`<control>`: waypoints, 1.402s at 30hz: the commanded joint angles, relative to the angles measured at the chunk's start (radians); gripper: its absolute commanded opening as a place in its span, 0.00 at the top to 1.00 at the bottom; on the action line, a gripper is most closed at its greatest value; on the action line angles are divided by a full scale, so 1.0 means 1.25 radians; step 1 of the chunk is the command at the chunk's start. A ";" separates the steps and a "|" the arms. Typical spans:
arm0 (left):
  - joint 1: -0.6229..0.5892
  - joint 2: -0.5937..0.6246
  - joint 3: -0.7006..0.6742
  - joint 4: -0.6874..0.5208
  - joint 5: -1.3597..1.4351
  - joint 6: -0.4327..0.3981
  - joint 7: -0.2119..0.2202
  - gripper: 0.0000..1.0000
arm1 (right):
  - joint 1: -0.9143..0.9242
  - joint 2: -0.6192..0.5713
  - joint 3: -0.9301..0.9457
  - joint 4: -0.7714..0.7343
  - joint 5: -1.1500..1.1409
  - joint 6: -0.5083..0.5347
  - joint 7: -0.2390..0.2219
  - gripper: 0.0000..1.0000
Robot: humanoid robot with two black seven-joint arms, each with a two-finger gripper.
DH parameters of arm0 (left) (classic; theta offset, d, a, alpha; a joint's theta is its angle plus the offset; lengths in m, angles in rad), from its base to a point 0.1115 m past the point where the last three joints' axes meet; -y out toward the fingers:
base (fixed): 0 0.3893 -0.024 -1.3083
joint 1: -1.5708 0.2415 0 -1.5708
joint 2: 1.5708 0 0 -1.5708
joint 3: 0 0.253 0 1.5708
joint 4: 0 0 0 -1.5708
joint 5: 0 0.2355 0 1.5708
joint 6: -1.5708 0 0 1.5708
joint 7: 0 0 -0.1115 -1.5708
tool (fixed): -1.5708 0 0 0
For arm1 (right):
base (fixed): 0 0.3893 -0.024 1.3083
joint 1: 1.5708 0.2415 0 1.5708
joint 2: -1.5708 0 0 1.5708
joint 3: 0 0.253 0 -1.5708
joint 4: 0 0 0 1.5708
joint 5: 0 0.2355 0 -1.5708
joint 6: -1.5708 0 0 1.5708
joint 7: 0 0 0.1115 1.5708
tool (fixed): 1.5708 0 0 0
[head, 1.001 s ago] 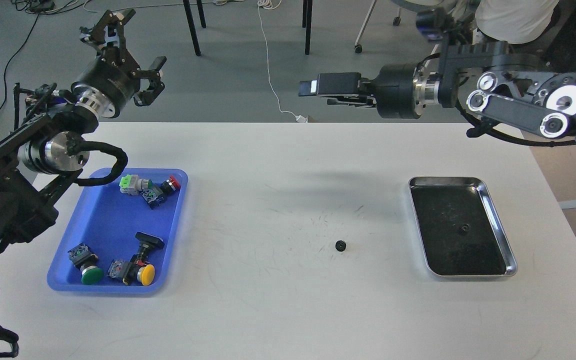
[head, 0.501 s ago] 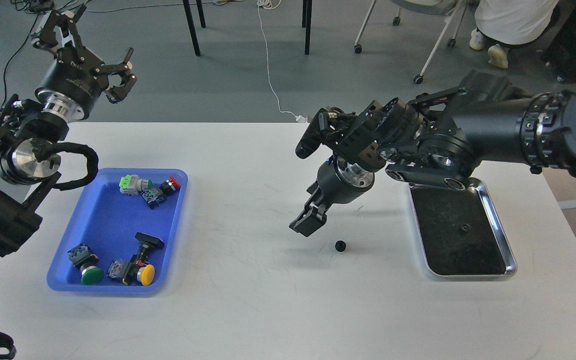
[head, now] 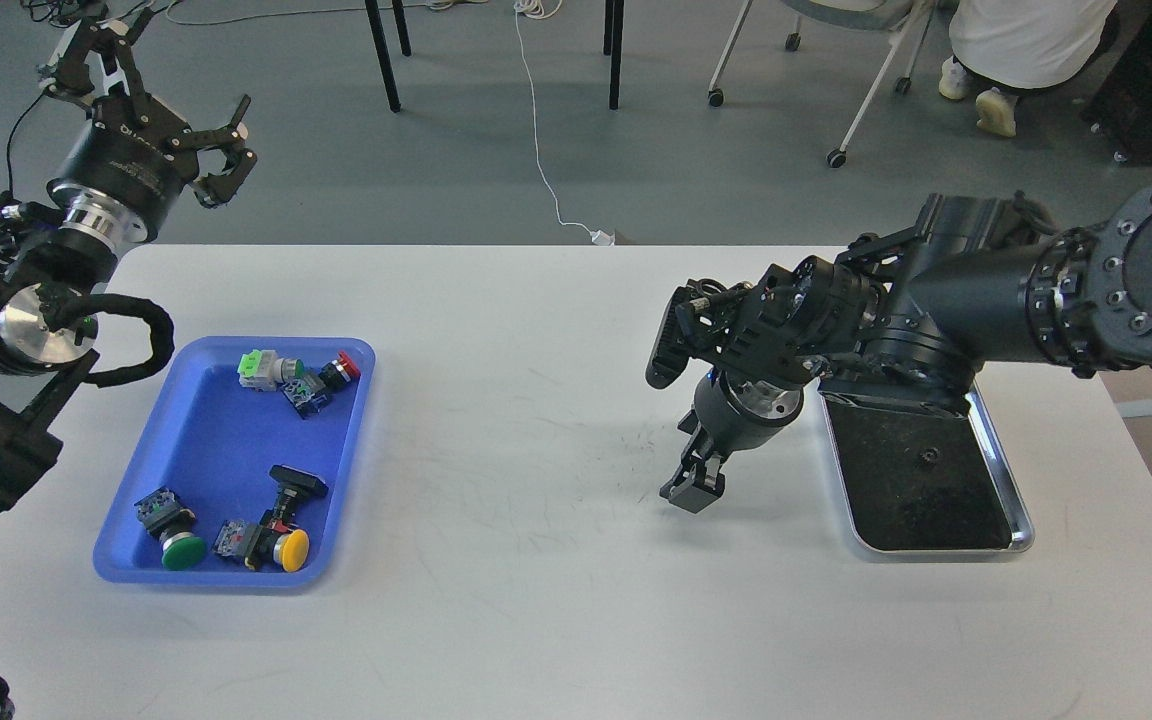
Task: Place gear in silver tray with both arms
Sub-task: 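Lower the right gripper onto the second gear and close it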
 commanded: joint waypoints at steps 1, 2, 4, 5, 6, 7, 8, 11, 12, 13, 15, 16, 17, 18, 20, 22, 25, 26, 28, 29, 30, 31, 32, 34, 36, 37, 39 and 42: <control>0.001 0.000 0.001 0.000 0.000 0.002 -0.008 0.02 | -0.015 0.000 -0.004 -0.001 0.000 0.000 0.000 0.28; 0.001 0.000 0.001 0.000 0.000 0.002 -0.008 0.02 | -0.020 0.000 -0.004 0.000 0.003 -0.001 0.000 0.30; 0.001 -0.001 0.001 0.000 0.000 0.003 -0.008 0.02 | -0.023 0.000 -0.003 0.004 0.005 -0.001 0.000 0.33; 0.002 -0.001 0.001 0.000 0.000 0.003 -0.009 0.02 | -0.028 0.000 -0.004 0.003 0.003 -0.001 0.000 0.33; 0.002 -0.001 0.001 0.000 0.000 0.003 -0.011 0.02 | -0.031 0.000 -0.004 0.003 0.003 -0.001 0.000 0.33; 0.002 -0.001 0.001 0.000 0.000 0.003 -0.013 0.02 | -0.034 0.000 -0.006 0.002 0.003 -0.001 0.000 0.34; 0.002 -0.001 0.001 0.000 0.000 0.003 -0.013 0.02 | -0.034 0.000 -0.006 0.001 0.003 -0.001 0.000 0.35; 0.002 -0.001 0.001 0.000 0.000 0.003 -0.013 0.02 | -0.035 0.000 -0.006 0.000 0.004 -0.001 0.000 0.42; 0.002 -0.001 0.001 0.000 0.000 0.003 -0.013 0.02 | -0.036 0.000 -0.006 -0.002 0.004 -0.001 0.000 0.44; 0.002 -0.001 0.001 0.000 0.000 0.003 -0.013 0.02 | -0.038 0.000 -0.006 -0.003 0.005 -0.002 0.000 0.45; 0.002 -0.001 0.001 0.000 0.000 0.004 -0.013 0.02 | -0.041 0.000 -0.004 -0.006 0.007 -0.007 0.000 0.46; 0.002 -0.001 0.001 0.000 0.000 0.003 -0.013 0.02 | -0.042 0.000 -0.004 -0.007 0.007 -0.012 0.000 0.46; 0.002 -0.001 0.001 0.000 0.000 0.004 -0.014 0.02 | -0.044 0.000 -0.004 -0.007 0.007 -0.017 0.000 0.47; 0.002 -0.001 0.001 0.000 0.000 0.003 -0.013 0.02 | -0.045 0.000 -0.004 -0.007 0.007 -0.022 0.000 0.49; 0.002 -0.001 0.001 0.000 0.000 0.003 -0.013 0.02 | -0.046 0.000 -0.004 -0.007 0.008 -0.031 0.000 0.52; 0.002 0.000 0.001 0.000 0.000 0.003 -0.013 0.02 | -0.050 0.000 -0.004 -0.010 0.007 -0.034 0.000 0.57; 0.002 0.001 0.002 0.000 0.001 0.001 -0.013 0.02 | -0.058 0.000 -0.004 -0.023 0.007 -0.036 0.000 0.60; 0.002 0.001 0.002 0.000 0.001 0.001 -0.014 0.02 | -0.064 0.000 -0.004 -0.027 0.008 -0.037 0.000 0.61; 0.003 0.000 0.002 0.000 0.001 -0.001 -0.014 0.02 | -0.069 0.000 -0.004 -0.028 0.008 -0.040 0.000 0.62; 0.003 0.001 0.002 0.000 0.001 -0.001 -0.013 0.02 | -0.071 0.000 -0.004 -0.029 0.008 -0.044 0.000 0.63; 0.003 0.001 0.002 0.000 0.001 -0.001 -0.014 0.02 | -0.074 0.000 -0.004 -0.033 0.007 -0.049 0.000 0.66; 0.002 0.001 0.002 0.000 0.001 -0.001 -0.013 0.02 | -0.076 0.000 -0.004 -0.037 0.007 -0.052 0.000 0.69; 0.003 0.001 0.002 0.000 0.001 -0.001 -0.014 0.02 | -0.077 0.000 -0.004 -0.039 0.007 -0.052 0.000 0.72; 0.002 0.001 0.002 0.000 0.001 -0.001 -0.013 0.02 | -0.077 0.000 -0.004 -0.040 0.007 -0.054 0.000 0.80; 0.002 0.003 0.002 0.000 0.001 -0.001 -0.013 0.02 | -0.078 0.000 -0.004 -0.045 0.008 -0.071 0.000 0.84; 0.002 0.003 0.002 0.000 0.001 -0.001 -0.013 0.02 | -0.078 0.000 -0.004 -0.046 0.008 -0.082 0.000 0.85; 0.002 0.004 0.002 0.000 0.001 0.001 -0.013 0.02 | -0.076 0.000 -0.004 -0.046 0.007 -0.093 0.000 0.87; 0.002 0.006 0.002 0.000 0.001 0.002 -0.013 0.02 | -0.058 0.000 -0.004 -0.040 0.008 -0.093 0.000 0.88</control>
